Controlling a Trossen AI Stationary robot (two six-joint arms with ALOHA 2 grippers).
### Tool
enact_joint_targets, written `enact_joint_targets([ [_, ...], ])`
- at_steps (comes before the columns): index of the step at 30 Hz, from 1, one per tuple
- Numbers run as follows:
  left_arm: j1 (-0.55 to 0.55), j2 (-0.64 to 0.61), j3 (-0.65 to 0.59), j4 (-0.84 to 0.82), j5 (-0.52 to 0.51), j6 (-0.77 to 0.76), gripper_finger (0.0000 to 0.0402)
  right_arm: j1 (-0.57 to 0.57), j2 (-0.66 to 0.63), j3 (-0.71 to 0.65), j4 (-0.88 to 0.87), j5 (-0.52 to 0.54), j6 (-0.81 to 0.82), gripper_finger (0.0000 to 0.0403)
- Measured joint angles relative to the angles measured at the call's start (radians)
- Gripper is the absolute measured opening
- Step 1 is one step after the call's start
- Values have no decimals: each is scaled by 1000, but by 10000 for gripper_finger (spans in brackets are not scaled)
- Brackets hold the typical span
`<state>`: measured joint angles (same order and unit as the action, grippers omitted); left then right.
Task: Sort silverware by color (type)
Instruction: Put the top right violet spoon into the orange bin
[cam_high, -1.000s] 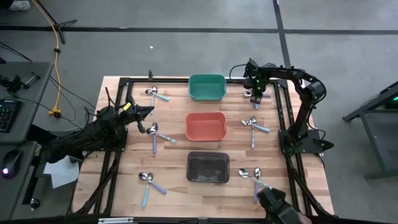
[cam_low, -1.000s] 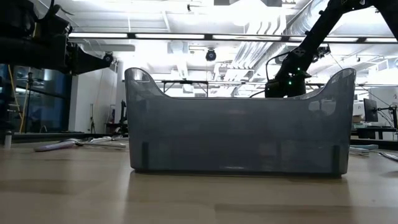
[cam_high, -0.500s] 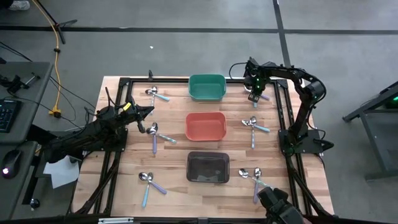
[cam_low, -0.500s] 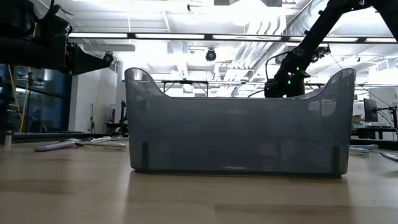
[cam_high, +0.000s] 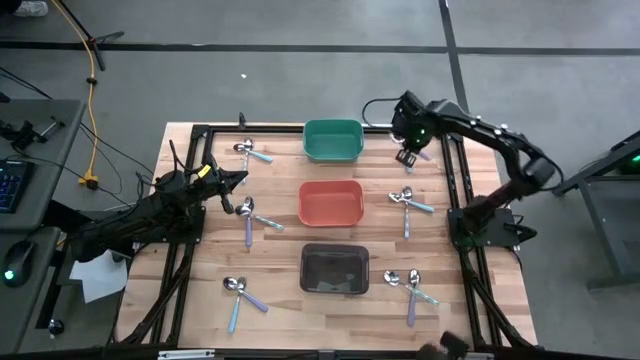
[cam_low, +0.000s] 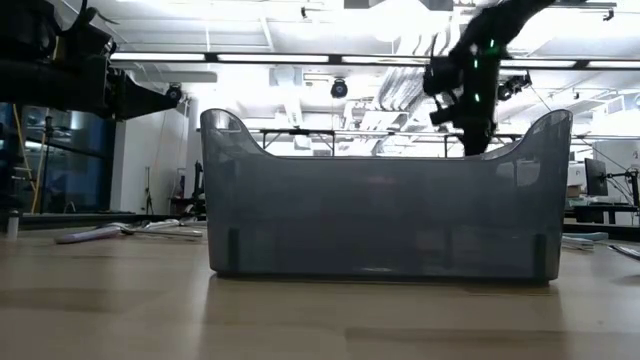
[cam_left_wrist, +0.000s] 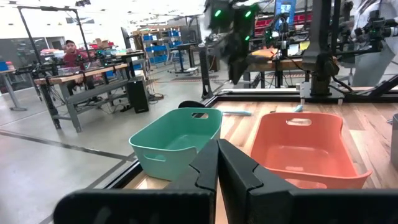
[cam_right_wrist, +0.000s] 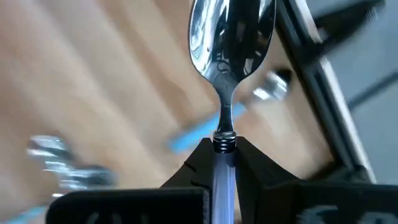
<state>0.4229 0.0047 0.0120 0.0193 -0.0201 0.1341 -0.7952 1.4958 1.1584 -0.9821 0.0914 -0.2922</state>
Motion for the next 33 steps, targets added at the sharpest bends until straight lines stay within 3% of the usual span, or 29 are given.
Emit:
enact_joint_targets([
  [8, 0, 0, 0, 0, 0, 0, 1, 386, -25, 0, 161, -41, 313, 12],
  [13, 0, 0, 0, 0, 0, 0, 1, 539, 36, 1, 322, -61, 479, 12],
  [21, 0, 0, 0, 0, 0, 0, 1, 613, 198, 114, 381, -93, 513, 12],
  [28, 0, 0, 0, 0, 0, 0, 1, 619, 377, 319, 214, -87, 534, 12],
  [33, 0, 0, 0, 0, 0, 0, 1, 620, 490, 394, 129, -108, 538, 12],
])
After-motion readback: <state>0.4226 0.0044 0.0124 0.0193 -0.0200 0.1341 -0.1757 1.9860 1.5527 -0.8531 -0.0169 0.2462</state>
